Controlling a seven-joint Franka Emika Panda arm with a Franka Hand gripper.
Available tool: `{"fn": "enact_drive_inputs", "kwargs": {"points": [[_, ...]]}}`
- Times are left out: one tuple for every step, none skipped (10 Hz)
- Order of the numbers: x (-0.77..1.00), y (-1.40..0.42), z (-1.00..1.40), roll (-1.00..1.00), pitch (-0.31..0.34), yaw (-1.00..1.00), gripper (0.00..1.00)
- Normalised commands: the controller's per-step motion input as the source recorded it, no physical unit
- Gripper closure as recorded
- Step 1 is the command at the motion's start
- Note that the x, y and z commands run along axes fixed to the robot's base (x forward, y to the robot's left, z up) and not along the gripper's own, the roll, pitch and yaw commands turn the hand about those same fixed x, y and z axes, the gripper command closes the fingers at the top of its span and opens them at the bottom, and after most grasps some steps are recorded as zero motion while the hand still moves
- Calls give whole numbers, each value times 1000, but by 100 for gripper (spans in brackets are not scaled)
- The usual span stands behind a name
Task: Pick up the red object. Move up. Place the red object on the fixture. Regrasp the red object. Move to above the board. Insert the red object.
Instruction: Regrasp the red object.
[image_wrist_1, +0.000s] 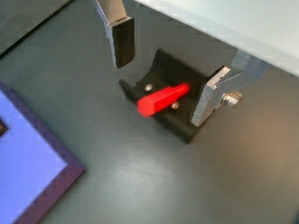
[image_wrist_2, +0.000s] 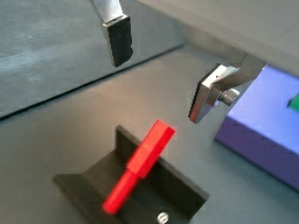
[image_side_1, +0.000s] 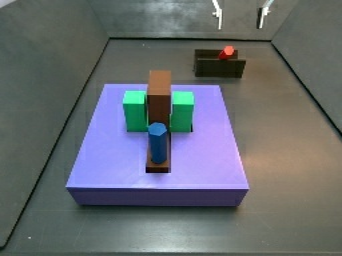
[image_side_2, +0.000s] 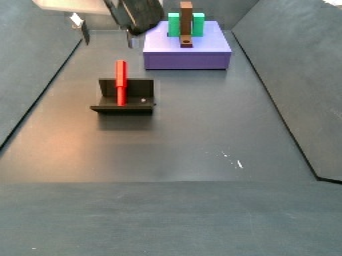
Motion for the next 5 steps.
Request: {"fn": "enact_drive_inputs", "kwargs": {"points": [[166, 0, 0, 929, 149, 100, 0], [240, 0, 0, 880, 183, 109, 0], [183, 0, 0, 866, 166, 103, 0], [140, 0, 0, 863, 120, 111, 0], [171, 0, 0, 877, 137, 137, 0]]}}
